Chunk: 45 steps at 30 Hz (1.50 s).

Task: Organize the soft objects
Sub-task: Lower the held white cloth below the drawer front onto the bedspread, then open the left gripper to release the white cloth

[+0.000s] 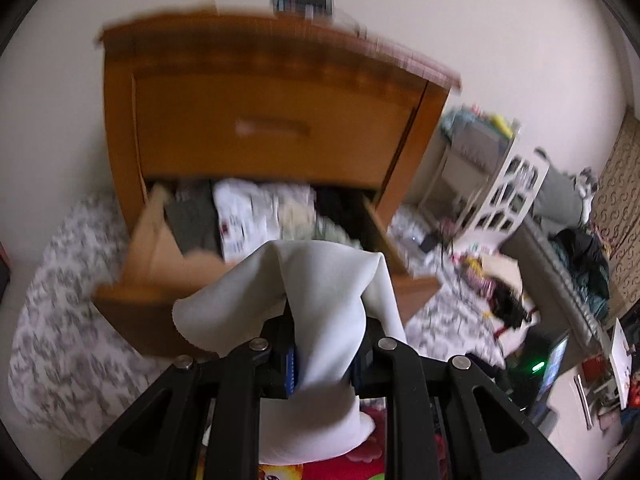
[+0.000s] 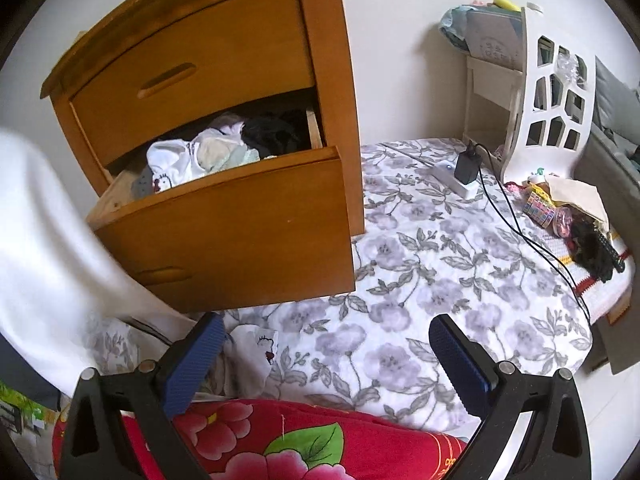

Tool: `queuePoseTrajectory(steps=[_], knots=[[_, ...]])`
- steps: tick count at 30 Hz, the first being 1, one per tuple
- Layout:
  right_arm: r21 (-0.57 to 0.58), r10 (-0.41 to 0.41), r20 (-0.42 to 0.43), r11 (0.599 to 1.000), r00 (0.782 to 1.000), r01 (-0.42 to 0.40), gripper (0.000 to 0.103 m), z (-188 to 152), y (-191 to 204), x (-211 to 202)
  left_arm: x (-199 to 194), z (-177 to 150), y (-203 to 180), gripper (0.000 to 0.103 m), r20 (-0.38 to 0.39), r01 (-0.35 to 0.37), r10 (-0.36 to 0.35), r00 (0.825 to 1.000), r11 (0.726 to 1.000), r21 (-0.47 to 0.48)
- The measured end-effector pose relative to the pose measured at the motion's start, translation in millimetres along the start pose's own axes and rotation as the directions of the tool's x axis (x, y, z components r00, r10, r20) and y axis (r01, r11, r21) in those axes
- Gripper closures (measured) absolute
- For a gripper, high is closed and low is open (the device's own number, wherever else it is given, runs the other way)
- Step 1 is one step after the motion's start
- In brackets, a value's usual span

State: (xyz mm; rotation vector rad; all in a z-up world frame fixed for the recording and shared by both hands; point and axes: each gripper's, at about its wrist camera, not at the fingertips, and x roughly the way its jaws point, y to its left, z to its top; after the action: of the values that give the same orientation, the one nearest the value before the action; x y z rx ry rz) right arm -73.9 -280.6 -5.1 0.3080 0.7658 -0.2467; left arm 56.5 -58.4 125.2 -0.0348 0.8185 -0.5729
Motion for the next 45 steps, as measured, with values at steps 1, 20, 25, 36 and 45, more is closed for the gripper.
queuePoseTrajectory(steps=[1,20,25,36,45], knots=[[0.001,-0.001,0.003,1.0,1.0,0.001,0.0,0,0,-1,9,-5,-1,0.082,-0.027,-0.002,0.002,1.0,1.0,0.006],[-0.029,0.016,-0.005,0.999,1.0,-0.016,0.0,-5,12,1,99,-60,16,0.065,-0.227,-0.158,0.17,0.959,0.985,0.07],[-0.033,0.016,-0.012,0.999,1.0,-0.016,0.0,-5,12,2,100,-60,18,0.047,-0.233,-0.159,0.169,0.958,0.985,0.063],[-0.046,0.01,-0.014,0.999,1.0,-0.01,0.0,-7,15,2,99,-63,23,0.035,-0.256,-0.156,0.168,0.952,0.986,0.065],[-0.039,0.051,-0.055,0.998,0.997,-0.053,0.0,-9,18,6,68,-51,49,0.013,-0.157,-0.261,0.26,0.953,0.965,0.017]])
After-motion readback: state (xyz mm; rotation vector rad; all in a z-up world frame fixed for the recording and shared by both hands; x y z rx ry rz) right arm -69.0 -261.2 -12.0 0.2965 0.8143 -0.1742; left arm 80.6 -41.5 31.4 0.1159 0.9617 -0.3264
